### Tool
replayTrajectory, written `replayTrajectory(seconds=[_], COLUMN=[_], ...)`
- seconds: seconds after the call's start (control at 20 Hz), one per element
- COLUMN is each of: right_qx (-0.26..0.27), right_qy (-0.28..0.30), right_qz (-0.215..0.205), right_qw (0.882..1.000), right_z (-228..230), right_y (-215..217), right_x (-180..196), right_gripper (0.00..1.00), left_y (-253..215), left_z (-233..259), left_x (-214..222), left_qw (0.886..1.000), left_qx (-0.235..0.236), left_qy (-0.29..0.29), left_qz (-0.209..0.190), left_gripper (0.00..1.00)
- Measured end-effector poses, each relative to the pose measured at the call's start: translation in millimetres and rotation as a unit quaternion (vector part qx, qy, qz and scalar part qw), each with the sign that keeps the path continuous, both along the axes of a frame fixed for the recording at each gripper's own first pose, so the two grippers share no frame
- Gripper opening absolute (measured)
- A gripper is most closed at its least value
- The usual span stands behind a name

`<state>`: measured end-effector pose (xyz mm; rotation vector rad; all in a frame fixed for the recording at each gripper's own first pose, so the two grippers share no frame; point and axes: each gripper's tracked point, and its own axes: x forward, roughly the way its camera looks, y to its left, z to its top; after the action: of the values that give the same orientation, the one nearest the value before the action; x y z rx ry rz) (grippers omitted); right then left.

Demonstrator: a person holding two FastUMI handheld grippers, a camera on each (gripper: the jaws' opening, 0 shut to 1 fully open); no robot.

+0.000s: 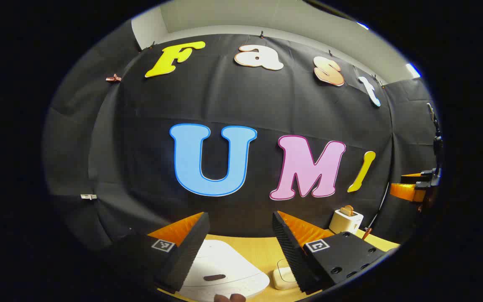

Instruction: Close the left gripper, press the button to open the rice cooker; take a wooden spoon from the chopstick holder with the right hand, scoop a spoonful of rice and pour it into the rice cooker, then put the wooden spoon back into the chopstick holder.

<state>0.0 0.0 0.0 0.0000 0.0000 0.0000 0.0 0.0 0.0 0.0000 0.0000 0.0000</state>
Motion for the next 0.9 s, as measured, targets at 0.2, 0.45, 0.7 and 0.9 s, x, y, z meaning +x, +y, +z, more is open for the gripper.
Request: replayTrajectory(seconds=[0.2,0.45,0.7,0.9], right_qx=[-0.003,-0.010,-0.011,-0.010], right_qy=[0.001,0.000,0.001,0.000], right_qz=[-0.003,-0.004,-0.012,-0.018], right_qw=[1.000,1.000,1.000,1.000], right_z=[0,2,0,1], right_y=[-2,-1,-8,-12], right_x=[-2,-4,-4,-5], right_gripper=[0.97,0.97,0.97,0.97], left_y=[-3,-5,-8,-10], left_z=[-1,-1,-3,-4], left_x=[1,5,7,8], left_qw=[1.000,1.000,1.000,1.000], left_qx=[0.000,-0.001,0.000,0.000], left_qy=[0.001,0.000,0.001,0.002], left_qz=[-0.006,-0.007,-0.013,-0.018], left_gripper=[0.97,0.97,0.97,0.97])
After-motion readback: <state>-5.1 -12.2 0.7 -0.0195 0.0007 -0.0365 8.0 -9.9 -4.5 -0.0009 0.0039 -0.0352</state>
